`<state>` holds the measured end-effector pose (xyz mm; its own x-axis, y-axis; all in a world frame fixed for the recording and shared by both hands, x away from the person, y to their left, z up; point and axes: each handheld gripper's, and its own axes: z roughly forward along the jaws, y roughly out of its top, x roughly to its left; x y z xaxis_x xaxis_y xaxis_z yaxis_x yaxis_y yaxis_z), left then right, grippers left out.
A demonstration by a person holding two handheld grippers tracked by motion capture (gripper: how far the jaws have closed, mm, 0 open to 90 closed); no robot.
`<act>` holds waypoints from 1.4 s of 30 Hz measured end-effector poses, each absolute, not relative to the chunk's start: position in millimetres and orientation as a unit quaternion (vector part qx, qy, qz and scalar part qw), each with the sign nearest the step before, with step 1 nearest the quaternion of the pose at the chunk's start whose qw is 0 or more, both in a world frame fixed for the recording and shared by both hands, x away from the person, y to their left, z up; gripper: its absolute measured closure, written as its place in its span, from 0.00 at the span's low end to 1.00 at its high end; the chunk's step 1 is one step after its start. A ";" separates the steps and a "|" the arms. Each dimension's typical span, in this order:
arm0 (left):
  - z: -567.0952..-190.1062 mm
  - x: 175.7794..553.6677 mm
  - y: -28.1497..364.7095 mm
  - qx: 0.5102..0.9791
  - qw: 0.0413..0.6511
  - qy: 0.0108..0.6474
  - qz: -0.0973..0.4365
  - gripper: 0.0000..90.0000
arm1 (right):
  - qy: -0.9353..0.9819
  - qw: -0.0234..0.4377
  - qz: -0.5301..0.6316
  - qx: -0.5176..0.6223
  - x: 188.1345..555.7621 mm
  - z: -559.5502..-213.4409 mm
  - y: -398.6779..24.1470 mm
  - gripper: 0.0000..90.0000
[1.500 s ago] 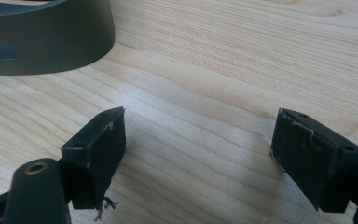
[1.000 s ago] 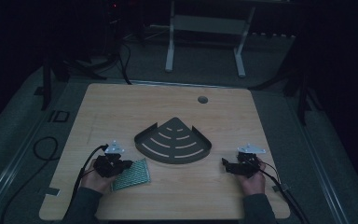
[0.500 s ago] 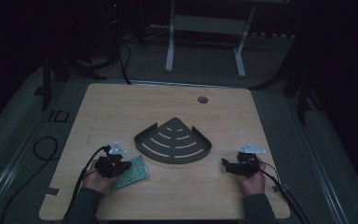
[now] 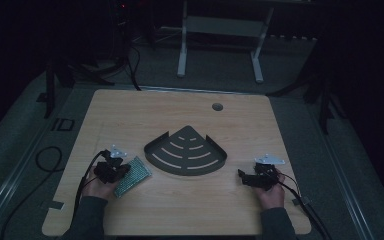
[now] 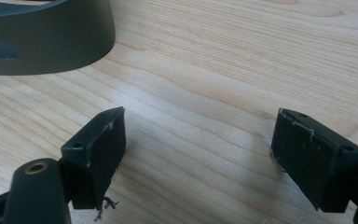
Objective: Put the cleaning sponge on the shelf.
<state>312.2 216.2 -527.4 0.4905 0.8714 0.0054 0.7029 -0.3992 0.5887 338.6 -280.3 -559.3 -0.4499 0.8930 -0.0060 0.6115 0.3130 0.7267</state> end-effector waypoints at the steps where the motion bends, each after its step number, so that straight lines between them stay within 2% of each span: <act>1: -527.4 312.5 216.4 0.819 0.267 0.482 0.158 0.98 | 0.783 0.210 0.335 0.481 338.6 -559.3 -280.3 0.19; 9: -525.7 311.8 217.5 0.816 0.258 0.492 0.160 0.95 | 0.783 0.210 0.335 0.481 338.6 -559.3 -280.3 0.19; 15: -523.1 307.2 221.3 0.814 0.254 0.499 0.157 0.89 | 0.783 0.210 0.335 0.481 338.6 -559.3 -280.3 0.19; 24: -507.1 319.4 238.7 0.820 0.258 0.494 0.131 0.85 | 0.783 0.210 0.335 0.481 338.6 -559.3 -280.3 0.19; 32: -499.6 339.1 239.2 0.844 0.236 0.471 0.102 0.86 | 0.782 0.210 0.336 0.481 338.6 -559.3 -280.3 0.19; 42: -500.6 350.3 241.9 0.856 0.210 0.468 0.063 0.80 | 0.782 0.210 0.336 0.481 338.6 -559.3 -280.3 0.19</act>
<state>350.3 241.9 -500.6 0.5544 0.8276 -0.0883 0.7748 -0.4744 0.4180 338.6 -280.3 -559.3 -0.4494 0.8933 -0.0063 0.6112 0.3126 0.7271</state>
